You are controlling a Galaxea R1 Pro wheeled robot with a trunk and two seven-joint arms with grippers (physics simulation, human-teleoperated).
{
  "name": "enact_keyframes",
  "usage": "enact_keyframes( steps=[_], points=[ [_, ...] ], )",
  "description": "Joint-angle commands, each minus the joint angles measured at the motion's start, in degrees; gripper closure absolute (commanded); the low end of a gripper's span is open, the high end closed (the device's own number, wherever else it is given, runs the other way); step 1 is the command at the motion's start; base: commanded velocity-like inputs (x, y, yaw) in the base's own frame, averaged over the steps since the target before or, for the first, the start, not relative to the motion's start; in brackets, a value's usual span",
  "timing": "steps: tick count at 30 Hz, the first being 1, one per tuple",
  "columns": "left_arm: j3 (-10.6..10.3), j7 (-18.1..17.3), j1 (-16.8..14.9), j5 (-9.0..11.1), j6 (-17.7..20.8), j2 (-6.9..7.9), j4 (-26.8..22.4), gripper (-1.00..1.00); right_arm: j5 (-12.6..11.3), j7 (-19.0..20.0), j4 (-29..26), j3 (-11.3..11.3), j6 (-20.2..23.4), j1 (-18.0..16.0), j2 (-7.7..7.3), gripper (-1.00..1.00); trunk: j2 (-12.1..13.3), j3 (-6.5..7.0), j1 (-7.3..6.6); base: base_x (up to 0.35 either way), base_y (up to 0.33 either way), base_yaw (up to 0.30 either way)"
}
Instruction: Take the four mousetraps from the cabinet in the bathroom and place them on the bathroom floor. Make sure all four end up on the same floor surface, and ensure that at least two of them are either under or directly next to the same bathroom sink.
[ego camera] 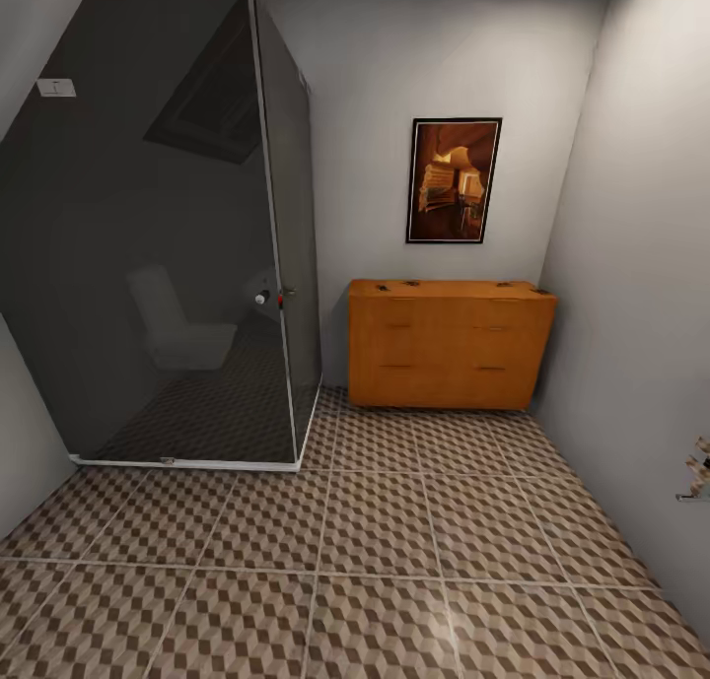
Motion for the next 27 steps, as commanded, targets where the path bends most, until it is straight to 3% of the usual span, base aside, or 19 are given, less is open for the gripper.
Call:
enact_keyframes(
  steps=[1, 14, 27],
  points=[
    [0.09, -0.12, -0.17, 0.21, -0.33, 0.09, -0.33, -1.00, 0.33, 0.03, -0.33, 0.33, -0.33, -0.34, 0.05, -1.00, -0.03, -0.03, 0.00, 0.000, 0.000, 0.000],
    [0.09, -0.09, -0.17, 0.26, -1.00, 0.22, -3.02, -1.00, 0.22, -0.21, -3.17, 0.54, -3.04, -3.90, -0.12, -1.00, -0.03, -0.03, 0.00, 0.000, 0.000, 0.000],
    [0.11, -0.06, -0.16, 0.26, -1.13, 0.26, -5.10, -1.00, 0.16, -0.34, -5.05, 0.60, -7.21, -4.45, -0.14, -1.00, -0.03, -0.03, 0.00, 0.000, 0.000, 0.000]
  ],
)
